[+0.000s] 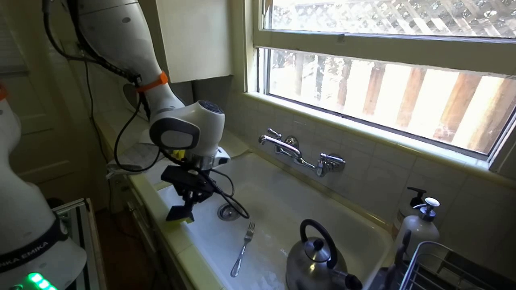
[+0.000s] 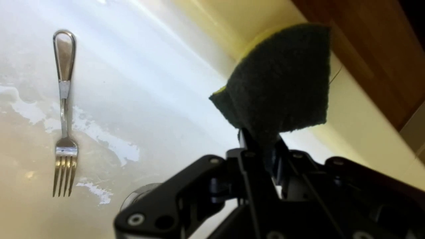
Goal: Use the sponge to scrub the bottom edge of the sink
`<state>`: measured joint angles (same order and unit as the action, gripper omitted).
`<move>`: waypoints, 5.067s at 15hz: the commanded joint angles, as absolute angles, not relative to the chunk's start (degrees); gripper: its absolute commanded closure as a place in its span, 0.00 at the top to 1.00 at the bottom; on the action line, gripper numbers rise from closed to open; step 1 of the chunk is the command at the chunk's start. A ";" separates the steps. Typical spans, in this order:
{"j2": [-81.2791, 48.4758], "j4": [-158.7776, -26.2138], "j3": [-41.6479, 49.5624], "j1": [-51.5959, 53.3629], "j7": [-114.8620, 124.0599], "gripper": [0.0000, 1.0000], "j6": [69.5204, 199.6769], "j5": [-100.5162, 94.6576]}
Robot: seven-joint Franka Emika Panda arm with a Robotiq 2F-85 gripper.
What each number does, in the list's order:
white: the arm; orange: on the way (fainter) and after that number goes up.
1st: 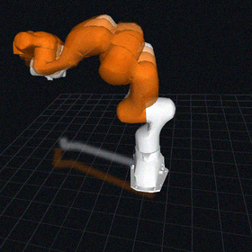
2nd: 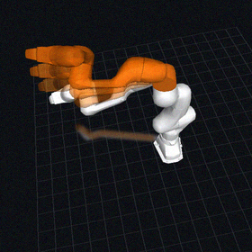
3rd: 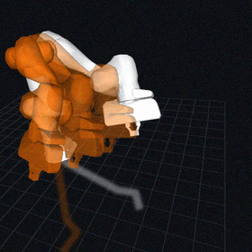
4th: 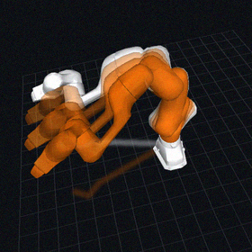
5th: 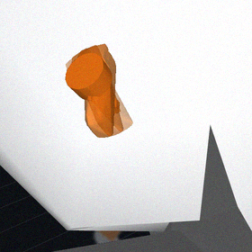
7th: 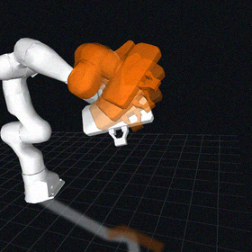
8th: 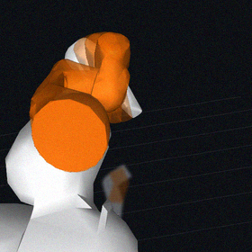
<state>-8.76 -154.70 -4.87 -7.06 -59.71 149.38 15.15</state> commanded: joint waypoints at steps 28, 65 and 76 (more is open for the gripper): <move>-17.47 -157.02 -20.06 -15.78 -59.04 0.03 164.40 6.11; -10.64 -158.92 7.72 -9.43 -39.28 0.03 155.07 -10.81; -12.47 -156.88 13.16 -14.73 -37.39 0.03 155.83 -13.30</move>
<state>-11.28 -156.02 11.62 -11.90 -37.48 155.06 -12.21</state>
